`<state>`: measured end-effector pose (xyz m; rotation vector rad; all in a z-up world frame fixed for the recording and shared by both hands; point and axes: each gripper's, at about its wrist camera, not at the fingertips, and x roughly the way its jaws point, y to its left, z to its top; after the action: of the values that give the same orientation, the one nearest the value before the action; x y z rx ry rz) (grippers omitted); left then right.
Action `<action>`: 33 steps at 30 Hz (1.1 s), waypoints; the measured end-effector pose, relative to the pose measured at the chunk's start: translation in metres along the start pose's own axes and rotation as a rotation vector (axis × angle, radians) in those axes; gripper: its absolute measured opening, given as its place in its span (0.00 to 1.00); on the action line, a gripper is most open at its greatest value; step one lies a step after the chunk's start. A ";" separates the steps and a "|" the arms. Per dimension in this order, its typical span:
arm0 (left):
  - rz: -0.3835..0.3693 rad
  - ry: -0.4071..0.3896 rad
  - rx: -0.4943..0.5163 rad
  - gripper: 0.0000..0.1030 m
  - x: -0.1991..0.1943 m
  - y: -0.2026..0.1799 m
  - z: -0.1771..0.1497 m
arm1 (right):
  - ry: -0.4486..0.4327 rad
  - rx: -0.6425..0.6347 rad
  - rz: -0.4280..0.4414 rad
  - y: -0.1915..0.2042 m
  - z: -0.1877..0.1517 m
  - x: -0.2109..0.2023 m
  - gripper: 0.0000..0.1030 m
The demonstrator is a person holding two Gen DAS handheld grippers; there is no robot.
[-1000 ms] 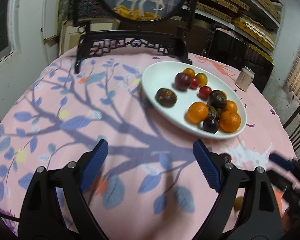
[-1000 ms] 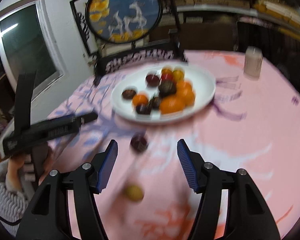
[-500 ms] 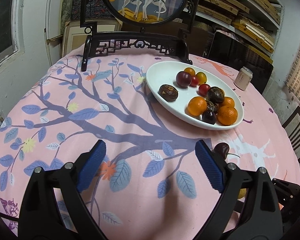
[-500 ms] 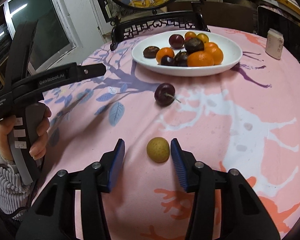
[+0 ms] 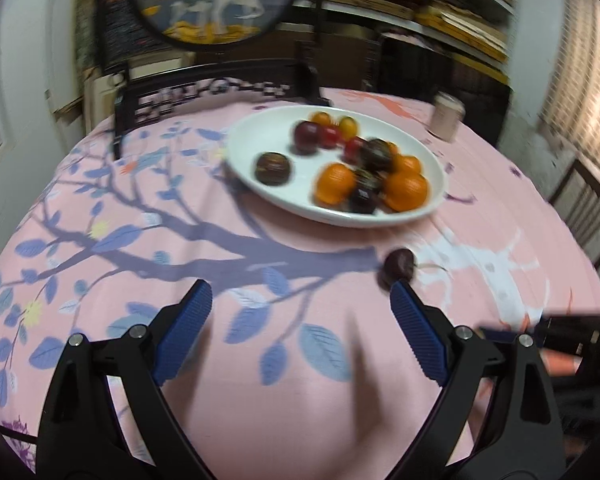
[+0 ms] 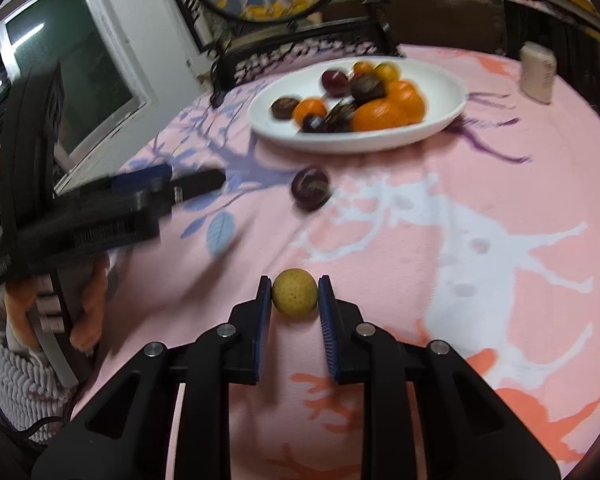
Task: Organize fruits
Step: 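Grasp a dark cherry with the left tool while the right tool grasps a tan round fruit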
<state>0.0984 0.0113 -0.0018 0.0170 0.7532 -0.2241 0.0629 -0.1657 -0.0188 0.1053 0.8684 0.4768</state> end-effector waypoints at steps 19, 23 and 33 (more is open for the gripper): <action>-0.141 0.145 0.152 0.26 0.062 -0.060 0.011 | -0.110 0.179 -0.044 -0.046 0.011 -0.029 0.23; -0.146 0.140 0.145 0.26 0.062 -0.058 0.012 | -0.107 0.180 -0.046 -0.046 0.011 -0.028 0.23; -0.103 0.085 0.181 0.52 0.057 -0.068 0.017 | -0.100 0.183 -0.047 -0.046 0.011 -0.027 0.23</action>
<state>0.1360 -0.0677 -0.0232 0.1609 0.8171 -0.3913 0.0729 -0.2175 -0.0057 0.2733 0.8133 0.3445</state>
